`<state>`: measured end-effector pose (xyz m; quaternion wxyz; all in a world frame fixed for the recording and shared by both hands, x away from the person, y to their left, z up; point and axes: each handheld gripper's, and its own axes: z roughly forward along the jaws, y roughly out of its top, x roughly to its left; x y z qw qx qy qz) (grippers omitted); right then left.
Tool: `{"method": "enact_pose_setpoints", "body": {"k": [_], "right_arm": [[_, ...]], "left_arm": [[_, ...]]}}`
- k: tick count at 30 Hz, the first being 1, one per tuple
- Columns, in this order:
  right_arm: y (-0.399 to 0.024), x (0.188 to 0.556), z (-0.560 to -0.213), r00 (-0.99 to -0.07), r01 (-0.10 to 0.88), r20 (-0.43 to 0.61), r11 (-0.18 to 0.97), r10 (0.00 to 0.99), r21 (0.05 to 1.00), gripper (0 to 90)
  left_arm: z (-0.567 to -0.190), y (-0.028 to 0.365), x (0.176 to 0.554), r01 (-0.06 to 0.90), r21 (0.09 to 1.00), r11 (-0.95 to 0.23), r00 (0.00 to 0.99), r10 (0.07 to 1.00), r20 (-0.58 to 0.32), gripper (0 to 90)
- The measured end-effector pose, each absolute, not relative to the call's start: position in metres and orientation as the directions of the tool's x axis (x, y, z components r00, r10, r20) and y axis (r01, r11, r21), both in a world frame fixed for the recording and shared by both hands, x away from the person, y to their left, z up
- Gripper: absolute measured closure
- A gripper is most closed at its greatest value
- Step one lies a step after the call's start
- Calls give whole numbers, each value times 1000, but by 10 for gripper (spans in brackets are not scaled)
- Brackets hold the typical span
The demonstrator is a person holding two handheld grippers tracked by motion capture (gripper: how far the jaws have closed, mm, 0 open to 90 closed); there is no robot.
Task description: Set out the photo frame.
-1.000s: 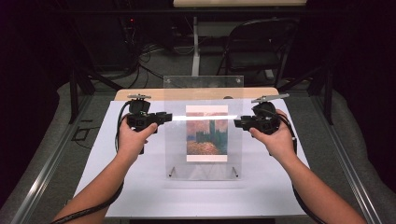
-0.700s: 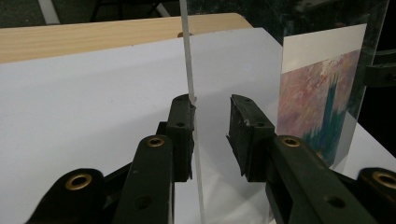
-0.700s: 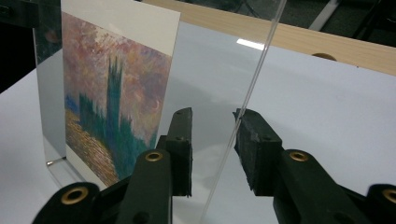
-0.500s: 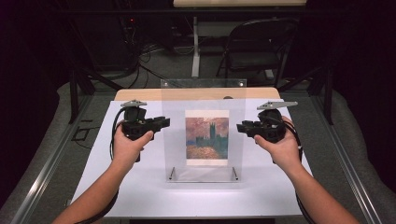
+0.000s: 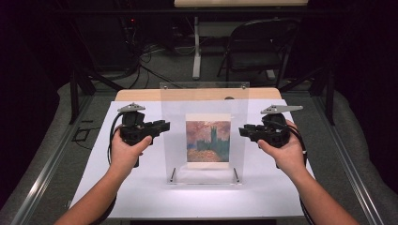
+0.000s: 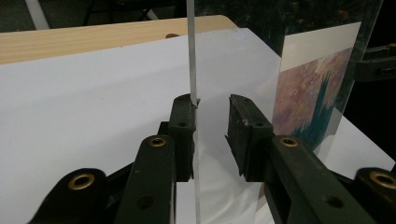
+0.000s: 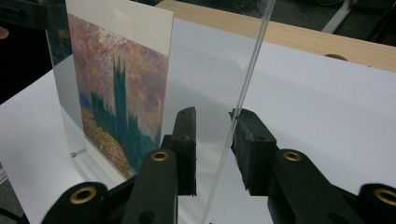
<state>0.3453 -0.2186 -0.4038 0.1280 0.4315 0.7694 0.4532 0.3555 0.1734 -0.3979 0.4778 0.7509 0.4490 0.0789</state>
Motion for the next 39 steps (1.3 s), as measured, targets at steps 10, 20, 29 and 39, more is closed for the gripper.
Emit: {"method": "enact_pose_setpoints", "body": {"k": [10, 20, 29, 39], "right_arm": [[-221, 331, -401, -618, 541, 191, 236, 763, 807, 719], [-224, 313, -403, -637, 528, 211, 221, 742, 820, 728], [-225, 296, -406, -657, 508, 206, 224, 725, 831, 720], [-225, 291, -414, -663, 515, 233, 208, 712, 832, 681]], "left_arm": [[-397, 176, 338, 575, 803, -155, 608, 738, -294, 715], [-399, 179, 316, 545, 821, -168, 640, 717, -278, 709], [-403, 181, 300, 535, 829, -163, 659, 695, -288, 678], [-411, 180, 296, 537, 828, -160, 666, 683, -300, 641]]}}
